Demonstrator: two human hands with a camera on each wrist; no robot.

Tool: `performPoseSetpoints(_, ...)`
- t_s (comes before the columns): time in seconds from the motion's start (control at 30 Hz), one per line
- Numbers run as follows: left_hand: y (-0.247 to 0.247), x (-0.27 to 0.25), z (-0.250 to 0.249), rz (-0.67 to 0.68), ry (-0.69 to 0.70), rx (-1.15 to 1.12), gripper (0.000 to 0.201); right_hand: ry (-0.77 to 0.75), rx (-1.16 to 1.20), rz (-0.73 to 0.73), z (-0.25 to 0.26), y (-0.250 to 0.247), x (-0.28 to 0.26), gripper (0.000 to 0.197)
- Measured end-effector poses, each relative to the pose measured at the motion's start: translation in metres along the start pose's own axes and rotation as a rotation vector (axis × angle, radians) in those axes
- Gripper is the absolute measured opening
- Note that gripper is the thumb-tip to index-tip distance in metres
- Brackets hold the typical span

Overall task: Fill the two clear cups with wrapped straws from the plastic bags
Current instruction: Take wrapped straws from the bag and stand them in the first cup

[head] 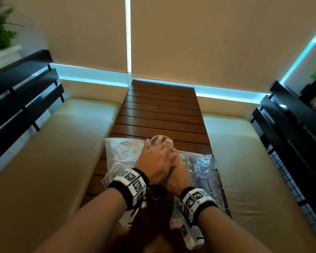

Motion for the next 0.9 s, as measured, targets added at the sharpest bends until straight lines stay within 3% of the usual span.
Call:
performPoseSetpoints(0.1, 0.028, -0.014, 0.015, 0.095, -0.076, -0.003, 0.079, 0.009, -0.003, 0.048, -0.002, 0.0, -0.001, 0.1)
performPoseSetpoints(0.23, 0.028, -0.011, 0.016, 0.138, -0.096, 0.053, 0.086, 0.016, 0.064, 0.112, -0.009, -0.003, -0.004, 0.112)
performPoseSetpoints(0.37, 0.026, 0.0, 0.01, 0.133, -0.073, 0.102, 0.081, 0.04, 0.123, 0.176, -0.021, 0.005, -0.008, 0.097)
performPoseSetpoints(0.43, 0.032, 0.0, 0.009, 0.095, -0.07, 0.124, 0.073, 0.053, 0.059, 0.155, -0.029, 0.011, -0.006, 0.068)
performPoseSetpoints(0.5, 0.039, -0.002, 0.011, 0.044, -0.061, 0.154, 0.07, 0.052, -0.041, 0.157, -0.039, 0.018, -0.002, 0.057)
performPoseSetpoints(0.63, 0.039, 0.003, 0.011, 0.077, -0.054, 0.172, 0.069, 0.09, -0.053, 0.191, -0.049, 0.019, -0.006, 0.057)
performPoseSetpoints(0.73, 0.034, 0.012, 0.005, 0.125, -0.109, 0.111, 0.074, 0.12, -0.018, 0.254, -0.057, 0.027, -0.008, 0.046)
performPoseSetpoints(0.9, 0.039, 0.005, 0.002, -0.024, -0.069, 0.173, 0.06, 0.105, -0.048, 0.181, -0.055, 0.03, -0.005, 0.063)
Point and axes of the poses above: each hand's wrist, its own x-axis towards the middle knuckle, its own y-axis out of the palm, z = x × y, the point moved 5 cm from there along x, towards the middle knuckle, and after that the axes turned 8 degrees about -x, right-handed, at the moved point
